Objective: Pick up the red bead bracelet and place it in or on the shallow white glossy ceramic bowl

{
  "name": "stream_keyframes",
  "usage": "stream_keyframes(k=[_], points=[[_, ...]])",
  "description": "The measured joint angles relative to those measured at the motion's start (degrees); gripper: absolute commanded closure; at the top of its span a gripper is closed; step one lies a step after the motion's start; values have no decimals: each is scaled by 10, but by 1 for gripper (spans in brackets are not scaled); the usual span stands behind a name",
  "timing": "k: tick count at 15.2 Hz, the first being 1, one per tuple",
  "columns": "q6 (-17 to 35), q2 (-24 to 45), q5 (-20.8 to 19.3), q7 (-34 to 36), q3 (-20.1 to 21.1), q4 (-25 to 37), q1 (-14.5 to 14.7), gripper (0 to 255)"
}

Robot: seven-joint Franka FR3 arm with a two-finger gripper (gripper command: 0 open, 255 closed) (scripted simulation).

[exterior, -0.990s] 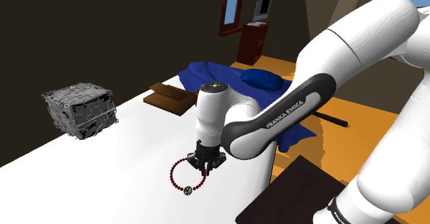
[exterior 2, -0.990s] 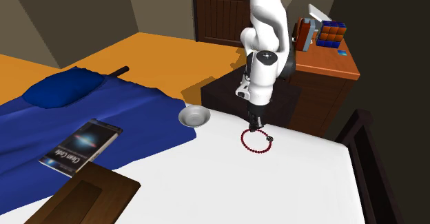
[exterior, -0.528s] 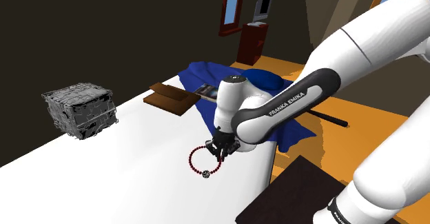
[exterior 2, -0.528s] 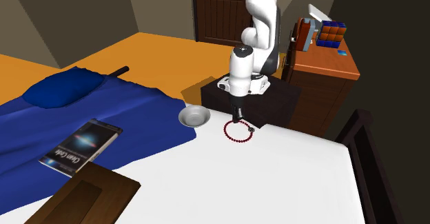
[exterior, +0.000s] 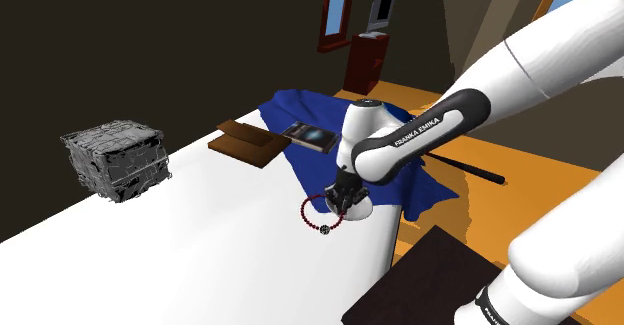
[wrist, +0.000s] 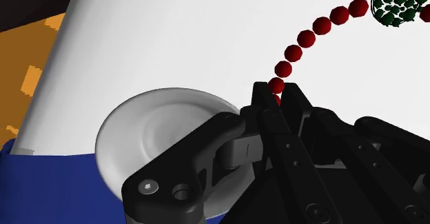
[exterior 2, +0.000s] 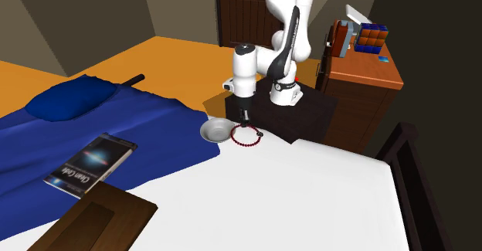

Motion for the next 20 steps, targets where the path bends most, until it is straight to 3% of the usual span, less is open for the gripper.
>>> stream_keyframes(k=[12, 20], points=[[-4, 36, -38, -174, -107, 36, -97, 255], [51, 90, -77, -163, -120, 30, -106, 255]])
